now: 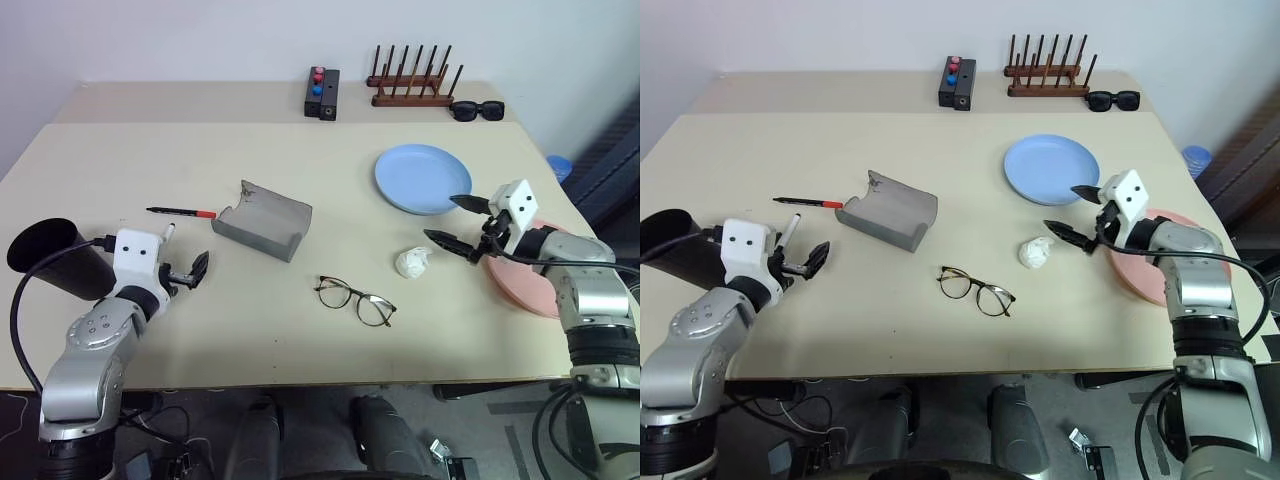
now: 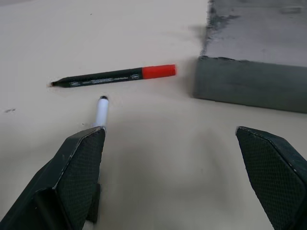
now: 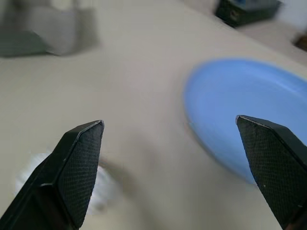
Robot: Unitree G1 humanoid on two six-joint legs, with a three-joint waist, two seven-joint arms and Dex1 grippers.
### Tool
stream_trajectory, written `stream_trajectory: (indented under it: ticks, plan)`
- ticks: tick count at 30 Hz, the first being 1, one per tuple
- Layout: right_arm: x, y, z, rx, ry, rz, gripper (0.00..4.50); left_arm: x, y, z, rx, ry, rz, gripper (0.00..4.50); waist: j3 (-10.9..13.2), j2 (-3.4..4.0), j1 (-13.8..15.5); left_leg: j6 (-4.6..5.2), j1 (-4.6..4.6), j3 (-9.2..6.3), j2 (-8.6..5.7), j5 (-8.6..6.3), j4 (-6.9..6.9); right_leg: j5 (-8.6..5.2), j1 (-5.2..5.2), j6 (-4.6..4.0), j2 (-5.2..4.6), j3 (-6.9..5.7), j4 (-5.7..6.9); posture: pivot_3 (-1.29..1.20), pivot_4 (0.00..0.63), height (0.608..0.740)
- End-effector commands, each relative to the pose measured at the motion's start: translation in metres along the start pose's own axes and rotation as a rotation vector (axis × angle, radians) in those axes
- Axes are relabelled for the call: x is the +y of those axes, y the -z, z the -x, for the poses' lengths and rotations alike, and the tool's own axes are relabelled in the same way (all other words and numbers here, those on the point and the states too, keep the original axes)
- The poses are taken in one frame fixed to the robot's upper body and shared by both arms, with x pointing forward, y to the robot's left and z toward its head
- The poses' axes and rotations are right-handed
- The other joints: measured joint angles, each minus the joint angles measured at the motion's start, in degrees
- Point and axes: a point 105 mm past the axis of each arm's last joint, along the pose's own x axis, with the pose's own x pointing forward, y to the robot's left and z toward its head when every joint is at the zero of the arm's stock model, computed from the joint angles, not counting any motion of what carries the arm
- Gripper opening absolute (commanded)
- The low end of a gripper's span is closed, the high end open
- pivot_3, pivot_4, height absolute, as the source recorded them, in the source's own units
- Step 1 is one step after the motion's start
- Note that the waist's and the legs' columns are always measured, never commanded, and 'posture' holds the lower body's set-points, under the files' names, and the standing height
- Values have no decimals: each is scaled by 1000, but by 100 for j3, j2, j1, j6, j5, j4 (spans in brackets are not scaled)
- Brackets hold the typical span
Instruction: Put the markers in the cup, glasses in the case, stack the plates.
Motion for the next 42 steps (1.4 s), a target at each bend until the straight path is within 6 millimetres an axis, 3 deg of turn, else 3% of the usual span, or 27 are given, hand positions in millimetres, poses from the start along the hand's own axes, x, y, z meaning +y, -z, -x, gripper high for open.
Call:
stream_trajectory:
  ticks: [1, 6, 10, 16, 24, 28, 34, 39, 42]
  plan:
    - [26, -28, -17, -67, -88, 39, 4500, 15, -6, -4, 56, -135, -9, 4457, 0, 0, -2, 0, 0, 0, 0, 0, 1, 0, 0, 0, 0, 0, 1, 0, 150, 740]
    - [69, -43, -39, -100, -212, 33, 4500, 24, -16, -9, 147, -215, 60, 4457, -1, -1, 2, 0, -1, -4, 0, 0, 2, 2, -1, 5, 2, -3, 4, 0, 150, 740]
    - [91, -44, -49, -126, -257, -9, 4500, 26, -8, -9, 287, -209, 164, 4457, -1, -3, 2, 0, -2, -7, 0, 0, 3, 2, 0, 6, 2, -6, 4, 0, 150, 740]
    - [104, -30, -48, -121, -272, -43, 4500, 29, -1, -9, 424, -207, 209, 4457, -2, -4, -4, 0, -1, -9, 0, 0, 2, 3, 1, 7, 2, -7, 4, 0, 150, 740]
    - [121, -27, -41, -115, -333, -77, 4500, 19, 7, -13, 506, -122, 272, 4457, -2, -4, -5, -1, 0, -10, 0, 0, 2, 3, 0, 8, 2, -8, 7, 0, 150, 740]
    - [128, -31, -39, -118, -358, -82, 4500, 16, 7, -15, 505, -104, 273, 3211, -2, -4, -2, -1, 0, -10, 0, 0, 2, 3, 0, 7, 2, -8, 7, 0, 150, 740]
    - [131, -36, -40, -128, -389, -93, 4500, 14, 2, -15, 482, -102, 259, 171, -2, -4, 5, -1, 0, -10, 0, 0, 2, 2, 1, 6, 1, -8, 7, 0, 150, 740]
    - [128, -38, -43, -126, -398, -91, 4500, 14, -4, -15, 433, -120, 254, 72, -2, -4, 4, -1, 0, -10, 0, 0, 2, 2, 1, 6, 1, -8, 7, 0, 150, 740]
    - [126, -40, -46, -129, -399, -89, 4500, 13, -18, -15, 327, -123, 218, 72, -2, -5, 0, -1, -1, -10, 0, 0, 2, 3, 0, 7, 2, -8, 7, 0, 150, 740]
